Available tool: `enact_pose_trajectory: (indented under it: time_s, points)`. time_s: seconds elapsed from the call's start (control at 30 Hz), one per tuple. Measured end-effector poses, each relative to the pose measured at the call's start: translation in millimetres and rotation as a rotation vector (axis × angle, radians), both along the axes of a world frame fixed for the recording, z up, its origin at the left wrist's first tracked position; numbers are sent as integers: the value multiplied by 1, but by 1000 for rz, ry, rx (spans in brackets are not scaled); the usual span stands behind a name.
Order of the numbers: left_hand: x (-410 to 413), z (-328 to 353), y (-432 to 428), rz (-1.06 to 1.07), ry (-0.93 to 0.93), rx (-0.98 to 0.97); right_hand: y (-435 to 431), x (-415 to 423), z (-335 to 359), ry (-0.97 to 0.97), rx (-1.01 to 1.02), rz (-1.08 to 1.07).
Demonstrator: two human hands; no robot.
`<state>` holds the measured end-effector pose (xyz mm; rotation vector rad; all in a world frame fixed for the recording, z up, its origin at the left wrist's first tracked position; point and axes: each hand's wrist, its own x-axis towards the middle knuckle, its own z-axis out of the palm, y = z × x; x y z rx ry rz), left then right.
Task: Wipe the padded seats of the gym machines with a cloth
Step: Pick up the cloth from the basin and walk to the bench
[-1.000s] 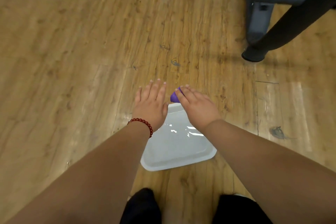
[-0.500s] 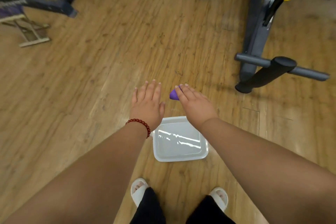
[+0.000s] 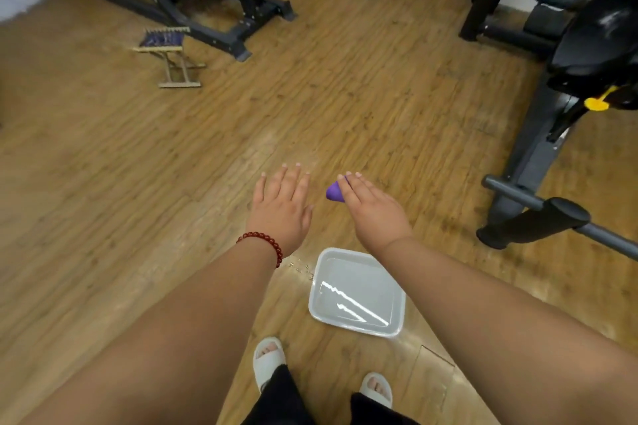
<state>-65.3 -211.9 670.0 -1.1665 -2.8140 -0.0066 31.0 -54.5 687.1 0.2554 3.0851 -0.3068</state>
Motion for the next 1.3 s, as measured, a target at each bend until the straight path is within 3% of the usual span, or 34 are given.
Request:
enact_pose_trajectory:
  time_s: [0.27,0.47,0.97,1.3]
  points:
    - [34,14,-47,281,-47,23,-32,-8,16,-4,-4,244]
    - [16,22,-83,336,-99,-2,-65,-35,15,-28,6,305]
    - [-165,50,-210,278,-101,-48,-193,-207,32,-24,-9,145]
    - [-260,48,-236,312,-108,-30,-224,-310,39,-19,-7,136]
